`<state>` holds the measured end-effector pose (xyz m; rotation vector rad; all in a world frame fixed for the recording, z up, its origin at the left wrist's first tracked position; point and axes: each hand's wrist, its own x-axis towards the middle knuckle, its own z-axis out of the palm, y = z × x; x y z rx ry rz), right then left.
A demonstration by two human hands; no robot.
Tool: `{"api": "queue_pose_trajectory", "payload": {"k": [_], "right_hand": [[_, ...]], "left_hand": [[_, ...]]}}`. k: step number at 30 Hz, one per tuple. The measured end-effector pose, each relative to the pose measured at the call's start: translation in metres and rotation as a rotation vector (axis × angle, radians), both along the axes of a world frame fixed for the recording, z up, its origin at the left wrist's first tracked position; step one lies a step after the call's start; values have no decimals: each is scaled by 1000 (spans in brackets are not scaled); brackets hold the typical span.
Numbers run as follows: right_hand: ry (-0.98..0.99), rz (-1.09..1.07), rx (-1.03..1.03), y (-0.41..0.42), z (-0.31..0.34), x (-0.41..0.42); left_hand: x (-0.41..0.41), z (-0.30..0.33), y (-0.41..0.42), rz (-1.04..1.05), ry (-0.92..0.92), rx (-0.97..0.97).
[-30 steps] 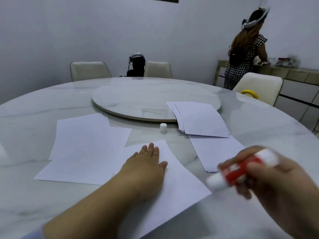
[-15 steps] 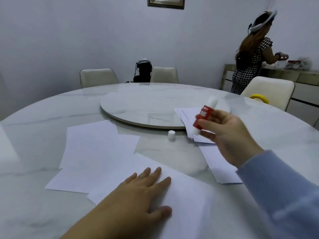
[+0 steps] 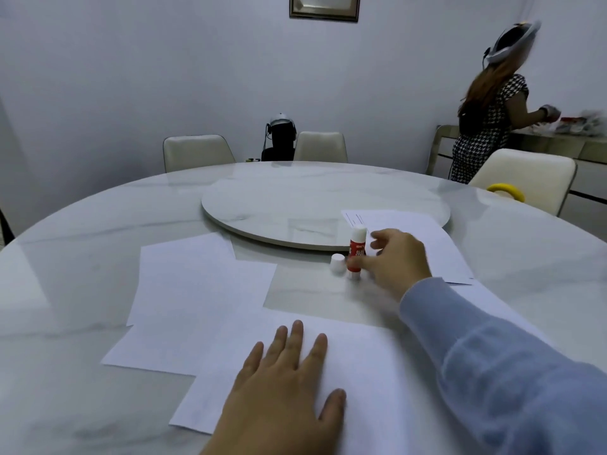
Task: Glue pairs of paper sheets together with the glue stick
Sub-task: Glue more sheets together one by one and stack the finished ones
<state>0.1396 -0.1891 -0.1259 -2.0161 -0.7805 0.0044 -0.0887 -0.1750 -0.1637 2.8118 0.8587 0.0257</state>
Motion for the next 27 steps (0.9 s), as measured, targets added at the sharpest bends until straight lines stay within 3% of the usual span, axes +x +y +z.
{"api": "queue_pose_trajectory", "payload": {"k": [2,3,7,9,13,16,22,27], "right_hand": [[50,42,15,-25,19,2],[11,83,-91,-44,29,4],[-211,228,-861,-128,40,5],[-236,291,-960,-154,25,4],[-461,306,-739,-182,1,-1],[-669,243,-729,-186,-11,-7],[-471,69,-377,-195,-17,-2],[-508,-78,-176,-203,2,7]], "left_hand": [[-1,1,2,-4,-5,-14],[-1,1,2,-5,-8,-18],[3,1,2,17,7,8],[7,3,2,40,34,32],[12,9,1,65,94,62],[14,10,-1,63,95,85],[19,11,-3,39,90,83],[16,13,1,45,-50,18]]}}
